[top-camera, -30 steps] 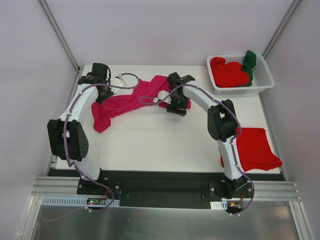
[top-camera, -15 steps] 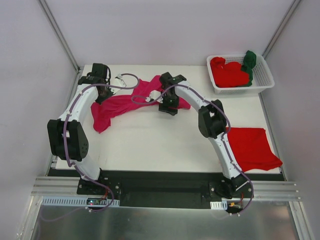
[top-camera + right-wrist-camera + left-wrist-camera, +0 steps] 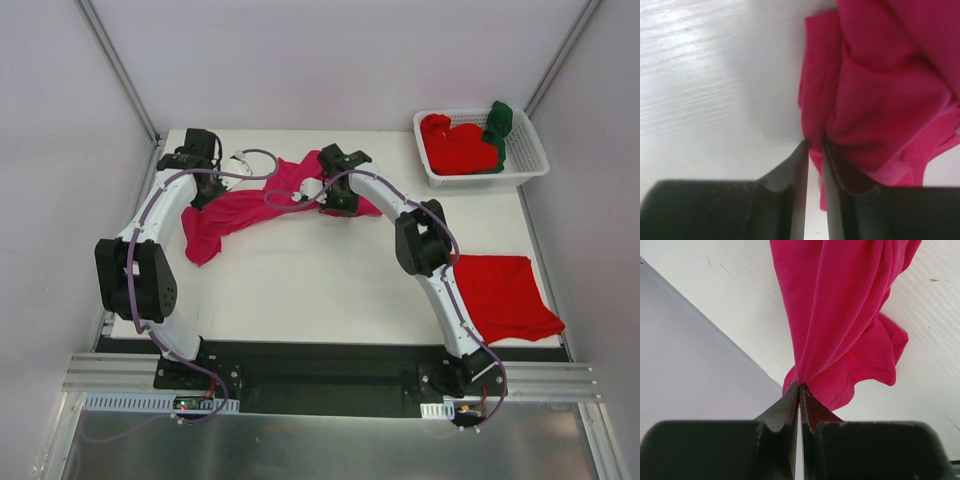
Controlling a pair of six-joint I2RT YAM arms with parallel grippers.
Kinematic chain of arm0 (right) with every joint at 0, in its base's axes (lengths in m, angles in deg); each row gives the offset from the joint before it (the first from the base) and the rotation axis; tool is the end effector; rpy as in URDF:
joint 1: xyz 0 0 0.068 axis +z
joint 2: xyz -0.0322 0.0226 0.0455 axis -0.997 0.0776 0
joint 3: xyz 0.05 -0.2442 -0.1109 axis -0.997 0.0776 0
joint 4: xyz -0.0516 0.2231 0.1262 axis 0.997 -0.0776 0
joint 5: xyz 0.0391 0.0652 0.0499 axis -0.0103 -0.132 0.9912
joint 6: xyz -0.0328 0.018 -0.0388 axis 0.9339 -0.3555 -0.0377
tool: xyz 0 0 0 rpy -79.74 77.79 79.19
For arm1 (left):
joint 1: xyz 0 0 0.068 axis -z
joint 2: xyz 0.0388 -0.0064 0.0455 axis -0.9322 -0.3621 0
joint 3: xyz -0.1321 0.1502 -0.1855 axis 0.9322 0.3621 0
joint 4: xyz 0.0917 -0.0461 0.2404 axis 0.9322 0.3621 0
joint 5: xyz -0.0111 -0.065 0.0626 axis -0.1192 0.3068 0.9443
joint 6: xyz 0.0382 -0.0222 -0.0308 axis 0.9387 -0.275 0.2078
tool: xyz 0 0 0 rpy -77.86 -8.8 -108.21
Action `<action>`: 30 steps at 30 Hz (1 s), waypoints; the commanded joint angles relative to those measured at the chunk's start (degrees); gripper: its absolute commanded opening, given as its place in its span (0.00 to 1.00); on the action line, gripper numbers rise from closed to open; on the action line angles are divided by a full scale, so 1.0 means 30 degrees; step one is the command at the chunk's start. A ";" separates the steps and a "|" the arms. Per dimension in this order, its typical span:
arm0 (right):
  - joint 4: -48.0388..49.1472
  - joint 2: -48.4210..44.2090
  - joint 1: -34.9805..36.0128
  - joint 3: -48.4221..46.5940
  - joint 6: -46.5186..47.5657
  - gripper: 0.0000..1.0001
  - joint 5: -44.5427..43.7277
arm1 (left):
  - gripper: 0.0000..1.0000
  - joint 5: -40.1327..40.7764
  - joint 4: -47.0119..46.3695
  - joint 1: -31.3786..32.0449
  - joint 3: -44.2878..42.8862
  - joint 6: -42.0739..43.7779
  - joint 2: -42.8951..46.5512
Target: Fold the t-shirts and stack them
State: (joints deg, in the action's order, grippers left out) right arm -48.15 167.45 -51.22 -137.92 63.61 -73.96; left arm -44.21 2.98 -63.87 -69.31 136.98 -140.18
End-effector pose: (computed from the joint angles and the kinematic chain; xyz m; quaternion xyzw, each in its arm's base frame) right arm 0.4291 0.2925 0.1729 -0.7685 0.6160 -0.0546 0.1643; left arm 0.3599 -0.0268 0.2939 0.4458 0.8404 0.1741 0.2543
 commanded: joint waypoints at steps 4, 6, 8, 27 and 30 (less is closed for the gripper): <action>0.0504 -0.0395 -0.0133 0.0740 -0.0220 0.13 -0.0774 | 0.00 0.0338 0.0247 0.0415 0.0289 -0.0327 0.0817; 0.0562 -0.0689 -0.0134 0.1034 -0.0249 0.11 -0.0744 | 0.00 0.0338 0.0276 0.0473 0.0230 -0.0327 0.0788; 0.0563 -0.0864 -0.0192 0.1240 -0.0278 0.10 -0.0861 | 0.00 0.0396 0.0247 0.0561 0.0230 -0.0298 0.0700; -0.1367 -0.5873 -0.1392 0.1182 0.0277 0.07 -0.2472 | 0.00 0.0835 0.0246 0.1117 0.0376 -0.0298 0.0026; -0.2652 -0.6488 -0.1539 0.0948 0.0366 0.08 -0.2444 | 0.00 0.0952 0.0189 0.1147 0.0289 -0.0006 -0.0120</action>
State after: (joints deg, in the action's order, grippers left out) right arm -49.25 153.88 -55.16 -133.39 63.66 -79.98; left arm -42.79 2.96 -61.22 -68.32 136.81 -140.13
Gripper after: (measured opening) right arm 0.074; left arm 0.006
